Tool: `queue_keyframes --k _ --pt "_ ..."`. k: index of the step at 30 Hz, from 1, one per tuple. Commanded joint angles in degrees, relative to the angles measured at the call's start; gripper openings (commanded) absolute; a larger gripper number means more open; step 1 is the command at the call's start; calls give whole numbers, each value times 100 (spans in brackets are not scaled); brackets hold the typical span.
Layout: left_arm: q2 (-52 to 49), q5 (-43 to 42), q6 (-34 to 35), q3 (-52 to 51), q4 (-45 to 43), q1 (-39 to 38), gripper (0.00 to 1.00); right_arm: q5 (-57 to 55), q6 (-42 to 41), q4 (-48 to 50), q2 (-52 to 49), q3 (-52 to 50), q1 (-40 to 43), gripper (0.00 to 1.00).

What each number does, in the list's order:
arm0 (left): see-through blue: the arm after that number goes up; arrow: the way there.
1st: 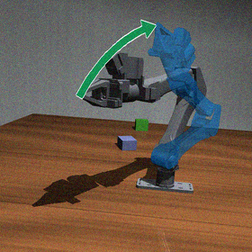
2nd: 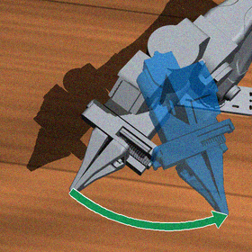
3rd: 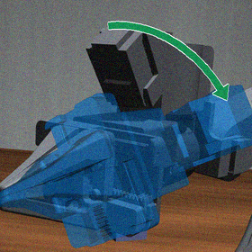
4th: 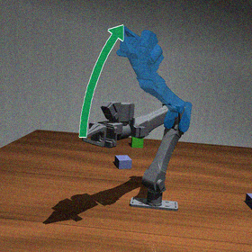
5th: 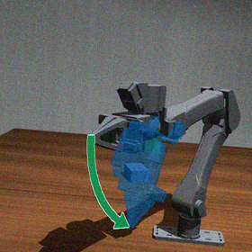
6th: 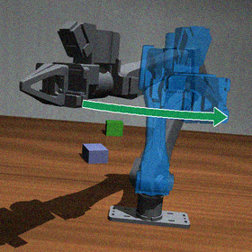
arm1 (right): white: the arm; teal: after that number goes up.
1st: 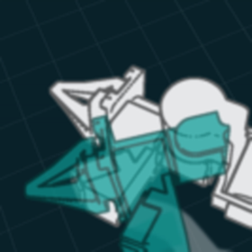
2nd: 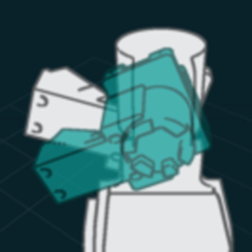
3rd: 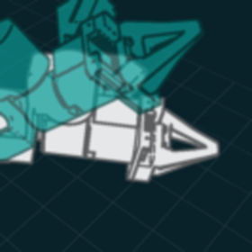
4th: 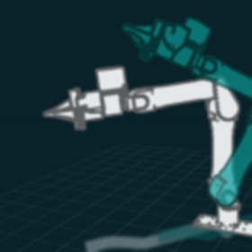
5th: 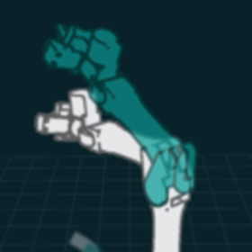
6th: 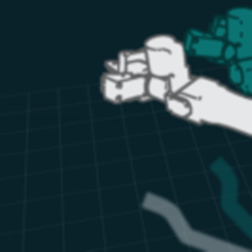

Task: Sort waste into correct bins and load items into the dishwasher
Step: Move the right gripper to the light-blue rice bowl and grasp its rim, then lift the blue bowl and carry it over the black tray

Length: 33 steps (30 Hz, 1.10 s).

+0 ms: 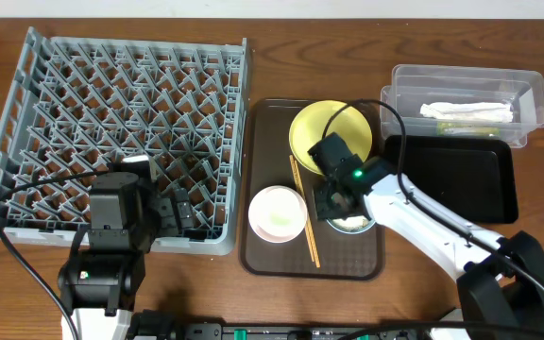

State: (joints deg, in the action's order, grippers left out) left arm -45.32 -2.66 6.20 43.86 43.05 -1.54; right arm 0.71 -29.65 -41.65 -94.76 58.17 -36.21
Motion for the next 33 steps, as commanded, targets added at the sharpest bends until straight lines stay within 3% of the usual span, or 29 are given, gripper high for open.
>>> queue_keyframes --k 1,7,20,26,33 --pt "9 -11 50 127 2 17 99 -223 -358 109 57 -98 -136 42" --pt "9 -11 50 127 22 17 99 -245 -415 223 -79 -164 -291 41" --pt "9 -11 50 127 24 17 99 -264 -417 350 -254 -162 -319 18" --pt "9 -11 50 127 24 17 99 -284 -417 243 -256 -162 -319 1" --pt "9 -11 50 127 24 17 99 -282 -400 168 -254 -35 -319 1"
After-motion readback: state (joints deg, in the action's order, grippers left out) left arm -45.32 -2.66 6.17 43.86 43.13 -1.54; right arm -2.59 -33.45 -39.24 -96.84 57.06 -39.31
